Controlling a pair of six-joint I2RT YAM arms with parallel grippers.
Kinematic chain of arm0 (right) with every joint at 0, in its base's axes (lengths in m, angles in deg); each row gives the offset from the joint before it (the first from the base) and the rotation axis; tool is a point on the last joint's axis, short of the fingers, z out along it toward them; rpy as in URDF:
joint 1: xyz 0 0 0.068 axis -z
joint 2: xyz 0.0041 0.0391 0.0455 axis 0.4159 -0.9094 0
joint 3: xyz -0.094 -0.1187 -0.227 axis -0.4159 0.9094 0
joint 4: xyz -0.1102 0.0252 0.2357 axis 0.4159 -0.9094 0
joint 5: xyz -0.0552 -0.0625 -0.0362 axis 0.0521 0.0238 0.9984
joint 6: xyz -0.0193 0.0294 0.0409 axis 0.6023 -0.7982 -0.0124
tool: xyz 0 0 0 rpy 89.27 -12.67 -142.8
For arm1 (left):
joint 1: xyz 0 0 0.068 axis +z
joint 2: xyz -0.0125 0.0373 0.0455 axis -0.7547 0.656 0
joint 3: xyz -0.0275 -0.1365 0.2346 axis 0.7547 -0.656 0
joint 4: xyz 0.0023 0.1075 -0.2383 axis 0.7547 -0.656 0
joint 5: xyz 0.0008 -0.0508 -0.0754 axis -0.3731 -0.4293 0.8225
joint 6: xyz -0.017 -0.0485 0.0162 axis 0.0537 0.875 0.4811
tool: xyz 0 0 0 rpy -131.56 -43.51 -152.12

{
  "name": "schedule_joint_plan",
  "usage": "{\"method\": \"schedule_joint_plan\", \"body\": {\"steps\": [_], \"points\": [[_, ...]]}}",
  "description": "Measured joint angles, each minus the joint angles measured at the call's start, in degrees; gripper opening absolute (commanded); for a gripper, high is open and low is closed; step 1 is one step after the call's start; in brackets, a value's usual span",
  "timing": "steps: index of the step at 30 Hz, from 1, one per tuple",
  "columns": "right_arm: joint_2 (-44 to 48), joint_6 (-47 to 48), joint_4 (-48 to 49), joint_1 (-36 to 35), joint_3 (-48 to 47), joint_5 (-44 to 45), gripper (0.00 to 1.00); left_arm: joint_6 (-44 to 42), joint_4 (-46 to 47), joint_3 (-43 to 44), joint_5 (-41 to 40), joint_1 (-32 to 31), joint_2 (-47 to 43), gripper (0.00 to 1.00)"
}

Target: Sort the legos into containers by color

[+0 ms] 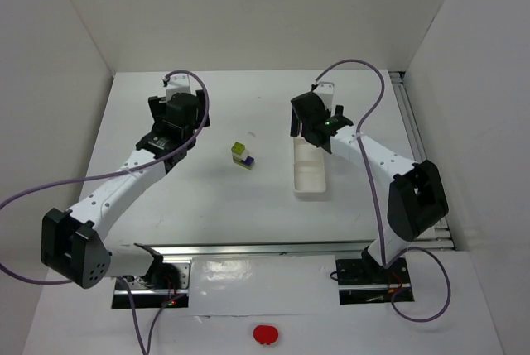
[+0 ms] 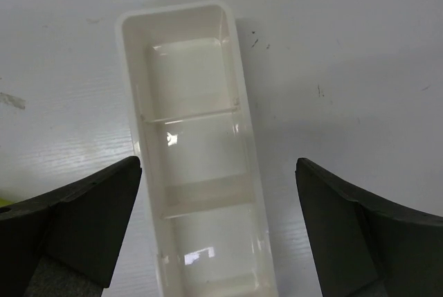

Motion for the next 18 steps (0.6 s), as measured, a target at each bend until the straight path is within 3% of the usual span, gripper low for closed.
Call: {"method": "schedule_joint_plan", "body": {"steps": [9,14,18], "points": [[-0.7,2.6,1.5,-2.6,-0.4,-2.4,1.00,-6.8,-6.4,6.5,10.7,0.2,-2.6,1.00],[1.4,9.8,9.4,-3.1,3.4,-15.6,0.97,-6.1,-6.3,6.2,12.3,0.5,-6.5,1.00],[2.3,16.6,13.7,-5.7,4.3,-25.3,0.97,-1.9,-9.8,7.9,19.4,5.2,-5.8,1.00]]}}
